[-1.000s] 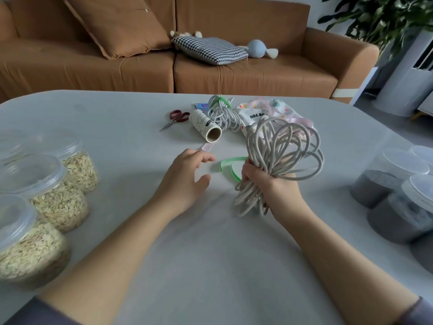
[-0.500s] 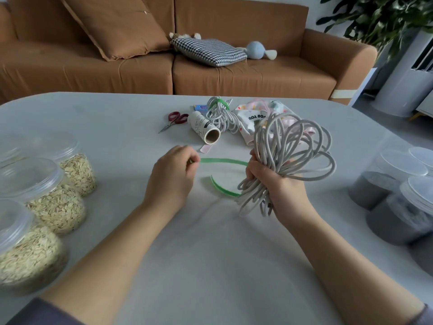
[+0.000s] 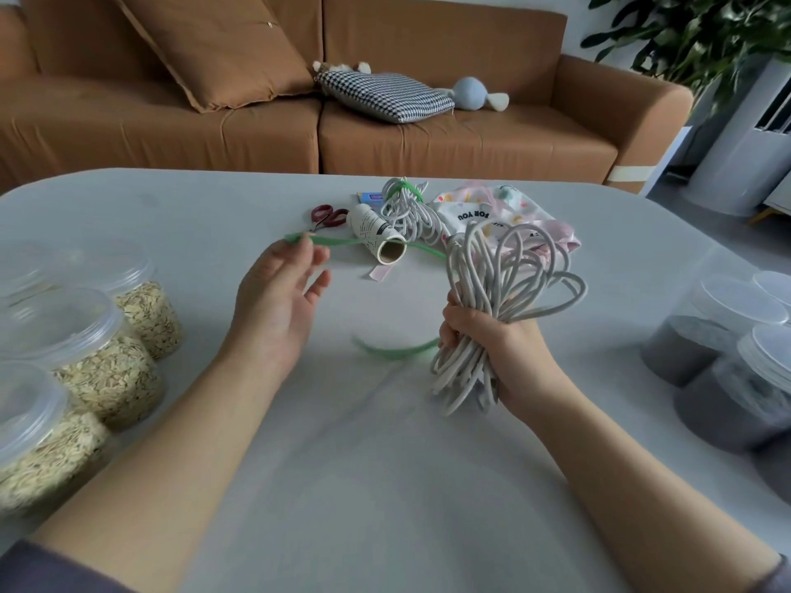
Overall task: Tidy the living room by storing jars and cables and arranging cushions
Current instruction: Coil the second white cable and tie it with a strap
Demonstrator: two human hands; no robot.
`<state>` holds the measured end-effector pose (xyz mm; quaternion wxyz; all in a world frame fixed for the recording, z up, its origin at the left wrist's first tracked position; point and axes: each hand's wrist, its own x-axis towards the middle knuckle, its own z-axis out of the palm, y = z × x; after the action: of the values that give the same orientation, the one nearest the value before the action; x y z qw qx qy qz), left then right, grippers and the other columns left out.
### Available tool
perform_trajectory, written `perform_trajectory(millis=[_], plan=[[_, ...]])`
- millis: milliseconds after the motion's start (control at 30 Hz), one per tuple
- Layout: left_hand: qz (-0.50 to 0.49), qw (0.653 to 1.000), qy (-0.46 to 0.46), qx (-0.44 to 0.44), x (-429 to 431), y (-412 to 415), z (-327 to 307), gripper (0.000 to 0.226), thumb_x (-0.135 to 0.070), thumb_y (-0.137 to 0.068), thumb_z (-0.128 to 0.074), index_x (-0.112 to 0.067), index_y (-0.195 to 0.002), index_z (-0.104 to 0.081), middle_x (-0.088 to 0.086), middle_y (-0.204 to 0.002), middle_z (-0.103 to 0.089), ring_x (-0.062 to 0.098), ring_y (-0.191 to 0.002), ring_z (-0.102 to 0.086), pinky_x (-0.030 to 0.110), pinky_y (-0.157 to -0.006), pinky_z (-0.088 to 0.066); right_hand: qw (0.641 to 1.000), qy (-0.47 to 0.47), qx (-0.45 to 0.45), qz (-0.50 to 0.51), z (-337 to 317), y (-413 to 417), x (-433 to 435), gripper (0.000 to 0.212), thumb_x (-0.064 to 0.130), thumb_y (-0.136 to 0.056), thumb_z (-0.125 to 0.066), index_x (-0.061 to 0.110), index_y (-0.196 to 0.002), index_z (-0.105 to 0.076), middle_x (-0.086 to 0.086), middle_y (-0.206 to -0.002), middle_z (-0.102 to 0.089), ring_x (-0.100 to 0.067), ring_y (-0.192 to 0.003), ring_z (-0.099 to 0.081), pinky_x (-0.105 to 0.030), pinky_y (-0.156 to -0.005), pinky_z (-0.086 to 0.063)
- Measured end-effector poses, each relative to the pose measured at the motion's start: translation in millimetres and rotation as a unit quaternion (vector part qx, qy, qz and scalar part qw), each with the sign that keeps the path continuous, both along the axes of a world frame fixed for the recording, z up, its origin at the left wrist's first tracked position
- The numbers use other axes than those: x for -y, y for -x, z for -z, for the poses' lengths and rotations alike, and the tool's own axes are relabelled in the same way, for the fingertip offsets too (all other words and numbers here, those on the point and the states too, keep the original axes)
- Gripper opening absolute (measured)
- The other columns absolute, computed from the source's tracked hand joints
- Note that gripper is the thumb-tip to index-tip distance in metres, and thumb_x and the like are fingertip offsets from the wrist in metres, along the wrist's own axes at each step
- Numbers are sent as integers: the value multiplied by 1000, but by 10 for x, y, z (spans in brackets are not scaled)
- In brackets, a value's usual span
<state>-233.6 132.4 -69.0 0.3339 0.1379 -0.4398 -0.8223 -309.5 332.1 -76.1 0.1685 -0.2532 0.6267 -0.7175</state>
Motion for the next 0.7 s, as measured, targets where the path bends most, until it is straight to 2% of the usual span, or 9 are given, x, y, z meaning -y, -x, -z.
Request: perform_trajectory(millis=[100, 167, 233, 300, 400, 467, 533, 600, 700], plan=[[58, 990, -111, -69, 64, -27, -32, 21, -17, -102, -39, -12, -92, -57, 0, -95, -75, 16, -97, -70, 30, -83, -57, 998, 9, 29, -53, -31, -28, 1, 10, 6, -71, -59, 9, -77, -53, -6, -58, -50, -21, -53, -51, -37, -58, -46], [40, 991, -113, -64, 63, -47, -52, 25, -15, -103, -38, -13, -84, -55, -4, -72, -70, 11, -69, -68, 27, -68, -58, 997, 13, 34, -73, -50, -36, -9, 13, 4, -71, -58, 6, -79, -49, -6, -59, -48, -20, -52, -51, -34, -55, -47], [-2, 999, -44, -14, 32, -58, -79, 26, -14, -102, -43, -19, -77, -47, -8, -58, -54, 8, -48, -49, 20, -52, -49, 997, 7, 20, -71, -59, -42, -17, 11, 5, -71, -58, 6, -77, -49, -7, -59, -48, -21, -53, -51, -34, -55, -47], [-18, 1000, -5, 0, -3, -54, -95, 25, -14, -101, -45, -21, -77, -47, -7, -67, -59, 9, -58, -57, 21, -55, -50, 998, 5, 14, -66, -61, -45, -24, 9, 5, -71, -58, 7, -74, -50, -7, -59, -48, -22, -54, -50, -34, -55, -46], [29, 996, -62, -51, -57, -53, -163, 28, -9, -102, -37, -15, -79, -52, 4, -87, -72, 21, -91, -72, 31, -78, -58, 998, 2, 13, -61, -64, -38, -34, 6, 5, -71, -58, 8, -71, -53, -8, -58, -50, -22, -55, -49, -35, -55, -46], [35, 991, -109, -71, -86, -55, -196, 37, -6, -101, -34, -10, -72, -57, 4, -74, -70, 20, -79, -72, 33, -77, -59, 998, -3, 21, -55, -63, -33, -41, 6, 5, -71, -59, 8, -72, -53, -7, -58, -51, -22, -55, -50, -35, -57, -46], [22, 991, -112, -69, -88, -60, -198, 33, -5, -100, -36, -12, -70, -46, -2, -56, -54, 11, -52, -58, 28, -67, -58, 998, -7, 23, -51, -51, -27, -37, 8, 6, -71, -59, 7, -74, -52, -6, -58, -51, -21, -56, -52, -35, -57, -46], [10, 999, -44, -16, -79, -69, -166, 30, -8, -101, -42, -16, -72, -41, -6, -54, -46, 8, -40, -39, 22, -51, -50, 999, -9, 15, -50, -43, -23, -30, 8, 6, -71, -60, 8, -73, -52, -5, -59, -52, -22, -56, -52, -36, -59, -46], [-32, 959, 244, 139, -101, -93, -76, 21, -12, -97, -54, -12, -76, -52, -4, -57, -60, 10, -35, -33, 18, -39, -31, 998, -13, -31, -52, -45, -19, -43, 11, 6, -73, -60, 13, -66, -54, -5, -60, -53, -25, -60, -51, -41, -63, -45]])
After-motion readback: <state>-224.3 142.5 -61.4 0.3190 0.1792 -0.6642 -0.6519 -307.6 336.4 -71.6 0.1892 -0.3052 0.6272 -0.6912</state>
